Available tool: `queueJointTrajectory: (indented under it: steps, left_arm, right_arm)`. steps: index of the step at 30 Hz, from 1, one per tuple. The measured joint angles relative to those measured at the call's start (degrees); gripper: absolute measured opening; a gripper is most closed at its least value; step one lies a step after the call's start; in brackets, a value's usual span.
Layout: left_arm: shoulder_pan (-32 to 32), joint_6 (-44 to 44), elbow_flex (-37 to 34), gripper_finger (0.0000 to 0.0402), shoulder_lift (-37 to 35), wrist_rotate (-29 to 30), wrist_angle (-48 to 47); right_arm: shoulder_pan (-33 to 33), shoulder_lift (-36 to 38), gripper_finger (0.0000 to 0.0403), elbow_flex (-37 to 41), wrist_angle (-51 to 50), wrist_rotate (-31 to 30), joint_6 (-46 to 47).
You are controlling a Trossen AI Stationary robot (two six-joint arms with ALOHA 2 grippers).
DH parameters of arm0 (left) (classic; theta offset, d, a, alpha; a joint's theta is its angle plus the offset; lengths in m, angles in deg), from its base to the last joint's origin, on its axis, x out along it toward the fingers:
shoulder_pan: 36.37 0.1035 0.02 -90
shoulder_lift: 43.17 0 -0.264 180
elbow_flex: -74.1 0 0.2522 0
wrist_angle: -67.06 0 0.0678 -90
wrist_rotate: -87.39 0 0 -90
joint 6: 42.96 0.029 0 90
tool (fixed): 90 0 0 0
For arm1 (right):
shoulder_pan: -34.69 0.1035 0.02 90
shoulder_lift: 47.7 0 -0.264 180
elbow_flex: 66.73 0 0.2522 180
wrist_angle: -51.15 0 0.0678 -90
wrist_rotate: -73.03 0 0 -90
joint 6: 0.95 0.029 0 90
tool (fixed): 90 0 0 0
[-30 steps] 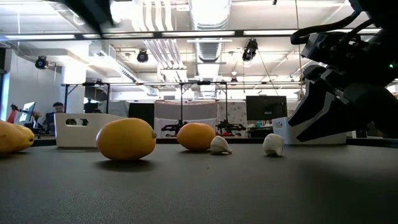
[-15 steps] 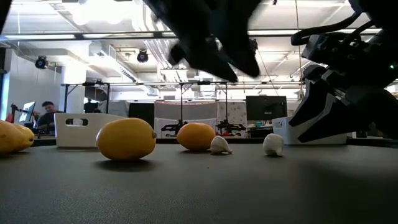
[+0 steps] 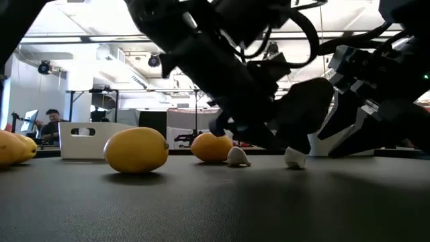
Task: Sort produce into baskets
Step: Put the small garlic into the bottom white bin
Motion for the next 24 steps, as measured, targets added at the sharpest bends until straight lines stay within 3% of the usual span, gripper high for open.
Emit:
queueJointTrajectory:
  steps: [15,18,24]
  left_arm:
    - [1.00,-1.31,0.02,0.0211,2.98,-1.37,3.36]
    - [1.00,-1.65,0.02,0.0189,2.98,-1.61,3.16]
    - [0.72,-2.25,0.02,0.0104,2.56,-2.01,2.47]
  right_arm:
    - [0.00,0.02,0.0249,-0.02,0.24,0.00,0.42]
    - [0.00,0.02,0.0249,-0.02,0.24,0.00,0.42]
    - [0.00,0.02,0.0249,-0.04,0.26,0.00,0.42]
